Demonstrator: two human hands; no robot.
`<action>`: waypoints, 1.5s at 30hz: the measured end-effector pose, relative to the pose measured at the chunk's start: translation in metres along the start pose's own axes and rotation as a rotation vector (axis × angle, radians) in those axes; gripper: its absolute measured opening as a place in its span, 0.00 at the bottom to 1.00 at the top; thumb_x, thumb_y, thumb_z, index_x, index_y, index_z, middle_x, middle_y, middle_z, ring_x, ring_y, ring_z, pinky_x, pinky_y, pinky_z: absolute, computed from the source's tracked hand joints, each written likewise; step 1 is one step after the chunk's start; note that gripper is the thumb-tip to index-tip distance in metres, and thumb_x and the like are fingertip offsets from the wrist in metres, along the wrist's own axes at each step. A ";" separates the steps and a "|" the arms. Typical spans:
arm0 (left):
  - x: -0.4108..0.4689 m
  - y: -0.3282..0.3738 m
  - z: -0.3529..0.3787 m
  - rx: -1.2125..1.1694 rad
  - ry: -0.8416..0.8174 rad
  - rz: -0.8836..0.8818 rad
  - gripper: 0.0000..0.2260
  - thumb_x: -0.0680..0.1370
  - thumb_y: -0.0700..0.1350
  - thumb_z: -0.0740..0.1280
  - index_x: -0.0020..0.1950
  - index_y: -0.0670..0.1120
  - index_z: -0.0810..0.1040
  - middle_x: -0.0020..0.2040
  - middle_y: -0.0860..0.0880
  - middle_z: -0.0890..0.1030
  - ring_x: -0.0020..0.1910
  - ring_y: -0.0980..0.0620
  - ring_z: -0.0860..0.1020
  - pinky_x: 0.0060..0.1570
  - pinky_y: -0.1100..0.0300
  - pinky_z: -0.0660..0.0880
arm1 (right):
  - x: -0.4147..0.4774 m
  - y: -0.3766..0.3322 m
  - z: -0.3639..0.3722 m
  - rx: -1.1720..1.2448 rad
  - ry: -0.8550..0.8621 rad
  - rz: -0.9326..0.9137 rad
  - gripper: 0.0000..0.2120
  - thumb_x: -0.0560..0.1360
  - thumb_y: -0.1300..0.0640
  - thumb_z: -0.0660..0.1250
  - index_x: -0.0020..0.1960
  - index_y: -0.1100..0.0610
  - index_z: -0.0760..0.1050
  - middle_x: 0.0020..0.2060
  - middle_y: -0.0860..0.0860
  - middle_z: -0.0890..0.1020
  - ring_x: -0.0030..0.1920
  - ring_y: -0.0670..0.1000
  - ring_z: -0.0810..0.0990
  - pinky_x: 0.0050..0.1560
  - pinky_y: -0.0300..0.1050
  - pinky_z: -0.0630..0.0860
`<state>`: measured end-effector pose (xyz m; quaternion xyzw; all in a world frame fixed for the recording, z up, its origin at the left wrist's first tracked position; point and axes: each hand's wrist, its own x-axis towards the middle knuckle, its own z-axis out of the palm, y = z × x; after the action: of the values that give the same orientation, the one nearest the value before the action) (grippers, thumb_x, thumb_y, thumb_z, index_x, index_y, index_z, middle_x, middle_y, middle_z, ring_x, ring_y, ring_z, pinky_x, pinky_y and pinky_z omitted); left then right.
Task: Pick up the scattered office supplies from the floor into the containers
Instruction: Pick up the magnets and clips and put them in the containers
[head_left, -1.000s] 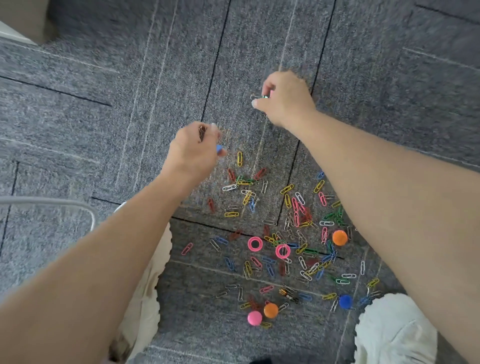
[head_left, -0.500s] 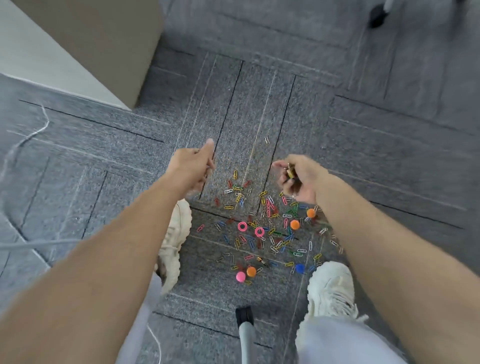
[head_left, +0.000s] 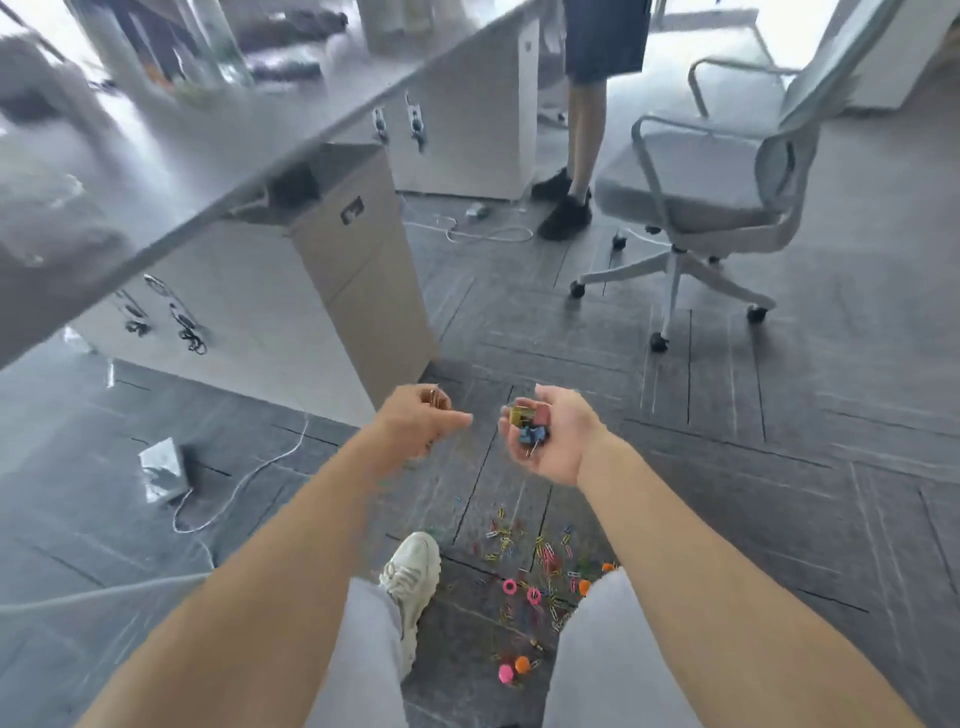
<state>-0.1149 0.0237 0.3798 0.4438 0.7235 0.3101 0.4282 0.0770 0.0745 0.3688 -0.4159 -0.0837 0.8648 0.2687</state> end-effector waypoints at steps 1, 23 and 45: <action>-0.017 0.009 -0.008 0.021 0.023 0.035 0.16 0.69 0.40 0.78 0.34 0.46 0.71 0.24 0.50 0.69 0.23 0.53 0.66 0.22 0.64 0.64 | -0.016 0.002 0.011 -0.039 -0.033 -0.007 0.17 0.83 0.49 0.53 0.44 0.60 0.71 0.36 0.56 0.76 0.31 0.52 0.76 0.23 0.35 0.71; -0.278 0.012 -0.306 -0.034 0.521 0.180 0.11 0.68 0.33 0.70 0.33 0.47 0.73 0.29 0.48 0.71 0.29 0.50 0.69 0.31 0.60 0.67 | -0.141 0.162 0.342 -0.233 -0.318 -0.098 0.10 0.78 0.60 0.53 0.39 0.60 0.66 0.34 0.56 0.71 0.31 0.53 0.69 0.34 0.44 0.71; -0.187 -0.072 -0.570 0.369 0.589 -0.339 0.07 0.72 0.42 0.76 0.42 0.45 0.79 0.42 0.46 0.82 0.43 0.47 0.83 0.41 0.52 0.84 | 0.069 0.263 0.636 -1.554 -0.659 -0.485 0.07 0.80 0.61 0.60 0.44 0.58 0.74 0.39 0.55 0.77 0.34 0.51 0.78 0.30 0.42 0.73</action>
<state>-0.6073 -0.2153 0.6365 0.2794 0.9222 0.2139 0.1603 -0.5483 -0.0600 0.6325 -0.1810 -0.8083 0.5582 0.0481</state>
